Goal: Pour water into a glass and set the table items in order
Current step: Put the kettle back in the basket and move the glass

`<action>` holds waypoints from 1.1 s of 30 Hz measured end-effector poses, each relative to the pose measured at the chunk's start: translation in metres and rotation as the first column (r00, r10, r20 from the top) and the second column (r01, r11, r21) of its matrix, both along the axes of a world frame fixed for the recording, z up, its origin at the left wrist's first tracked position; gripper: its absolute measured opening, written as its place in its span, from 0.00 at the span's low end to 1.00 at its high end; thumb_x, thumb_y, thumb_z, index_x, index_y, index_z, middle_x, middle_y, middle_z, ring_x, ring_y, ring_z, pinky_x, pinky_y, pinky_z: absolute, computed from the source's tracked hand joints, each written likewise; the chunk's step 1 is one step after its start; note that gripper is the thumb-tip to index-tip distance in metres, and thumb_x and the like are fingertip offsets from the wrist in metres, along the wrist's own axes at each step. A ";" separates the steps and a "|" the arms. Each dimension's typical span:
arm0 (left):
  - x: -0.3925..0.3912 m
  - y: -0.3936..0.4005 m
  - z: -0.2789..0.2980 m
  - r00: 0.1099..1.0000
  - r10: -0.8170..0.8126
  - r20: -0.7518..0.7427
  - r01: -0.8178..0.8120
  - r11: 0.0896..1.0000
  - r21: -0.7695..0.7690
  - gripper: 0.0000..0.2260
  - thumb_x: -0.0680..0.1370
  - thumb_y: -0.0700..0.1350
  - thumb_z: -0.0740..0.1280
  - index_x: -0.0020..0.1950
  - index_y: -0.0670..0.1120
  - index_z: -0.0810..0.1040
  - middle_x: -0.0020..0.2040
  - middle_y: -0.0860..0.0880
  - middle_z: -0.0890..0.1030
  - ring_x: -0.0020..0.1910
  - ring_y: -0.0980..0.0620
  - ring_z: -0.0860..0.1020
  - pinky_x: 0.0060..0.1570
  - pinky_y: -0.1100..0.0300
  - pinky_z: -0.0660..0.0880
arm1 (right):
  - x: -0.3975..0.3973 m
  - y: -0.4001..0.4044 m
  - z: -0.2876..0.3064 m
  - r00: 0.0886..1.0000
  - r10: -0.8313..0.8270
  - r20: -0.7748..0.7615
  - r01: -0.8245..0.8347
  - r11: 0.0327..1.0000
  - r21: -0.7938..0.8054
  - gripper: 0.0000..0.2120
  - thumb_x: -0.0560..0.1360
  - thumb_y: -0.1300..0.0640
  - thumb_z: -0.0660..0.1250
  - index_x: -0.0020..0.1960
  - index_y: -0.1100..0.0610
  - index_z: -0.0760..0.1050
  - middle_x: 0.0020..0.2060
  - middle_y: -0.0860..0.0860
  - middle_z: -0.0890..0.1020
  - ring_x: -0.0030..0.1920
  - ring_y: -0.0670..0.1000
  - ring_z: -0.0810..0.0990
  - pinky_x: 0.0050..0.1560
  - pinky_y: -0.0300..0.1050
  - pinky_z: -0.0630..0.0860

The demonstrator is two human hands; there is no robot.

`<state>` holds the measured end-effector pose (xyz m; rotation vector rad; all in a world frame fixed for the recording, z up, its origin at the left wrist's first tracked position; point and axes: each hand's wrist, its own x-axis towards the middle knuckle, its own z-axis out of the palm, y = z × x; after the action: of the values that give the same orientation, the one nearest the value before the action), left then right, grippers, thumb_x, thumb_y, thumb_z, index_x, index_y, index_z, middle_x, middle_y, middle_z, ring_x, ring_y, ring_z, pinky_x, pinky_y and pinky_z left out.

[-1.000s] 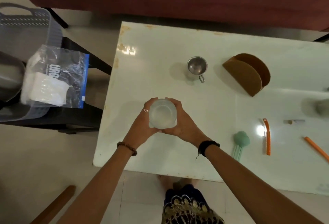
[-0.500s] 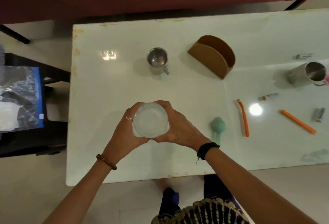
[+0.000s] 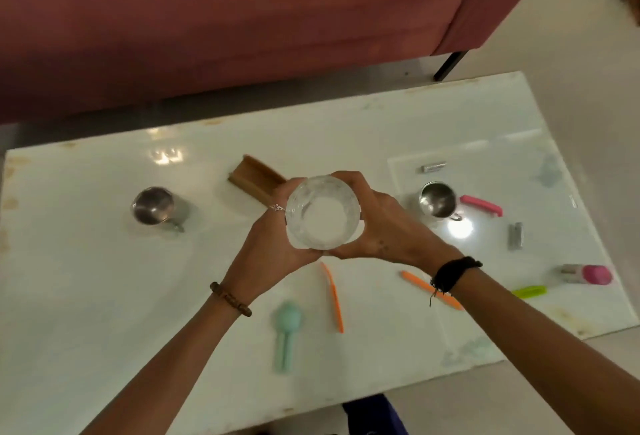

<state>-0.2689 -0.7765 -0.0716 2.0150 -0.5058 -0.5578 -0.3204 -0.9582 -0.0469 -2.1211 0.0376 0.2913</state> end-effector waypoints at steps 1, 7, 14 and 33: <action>0.006 -0.018 0.000 1.000 0.001 0.004 -0.001 1.000 -0.006 0.39 0.60 0.47 0.78 0.59 0.69 0.59 0.53 0.71 0.73 0.51 0.75 0.72 0.44 0.82 0.67 | 0.005 -0.017 0.001 1.000 -0.001 0.009 0.001 1.000 -0.004 0.40 0.62 0.46 0.77 0.66 0.44 0.56 0.57 0.45 0.76 0.52 0.47 0.78 0.51 0.46 0.79; 0.042 -0.095 -0.019 0.999 -0.019 0.045 0.016 0.998 0.058 0.39 0.59 0.46 0.79 0.58 0.66 0.59 0.50 0.68 0.71 0.49 0.69 0.75 0.41 0.81 0.68 | 0.037 -0.086 -0.020 1.000 0.000 -0.018 0.001 1.000 0.022 0.40 0.63 0.47 0.77 0.66 0.48 0.57 0.61 0.49 0.74 0.57 0.52 0.76 0.56 0.53 0.77; 0.070 -0.134 -0.046 0.999 -0.019 0.046 0.012 0.989 0.148 0.39 0.61 0.46 0.79 0.66 0.54 0.60 0.54 0.56 0.73 0.50 0.54 0.74 0.43 0.72 0.68 | 0.063 -0.120 -0.061 0.998 -0.061 -0.030 0.063 0.995 0.083 0.40 0.63 0.53 0.78 0.66 0.53 0.57 0.61 0.52 0.74 0.57 0.55 0.76 0.57 0.56 0.76; 0.093 -0.151 -0.073 0.997 -0.052 0.051 0.042 0.983 0.179 0.39 0.63 0.42 0.78 0.68 0.47 0.60 0.55 0.55 0.69 0.52 0.54 0.71 0.44 0.77 0.65 | 0.091 -0.134 -0.091 0.995 -0.031 -0.094 0.041 0.994 0.105 0.41 0.63 0.57 0.79 0.66 0.55 0.57 0.61 0.53 0.73 0.58 0.55 0.75 0.56 0.48 0.76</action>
<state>-0.1759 -0.9276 -0.1446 2.1986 -0.5550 -0.5952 -0.2295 -1.0919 -0.1378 -1.9983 0.1119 0.3616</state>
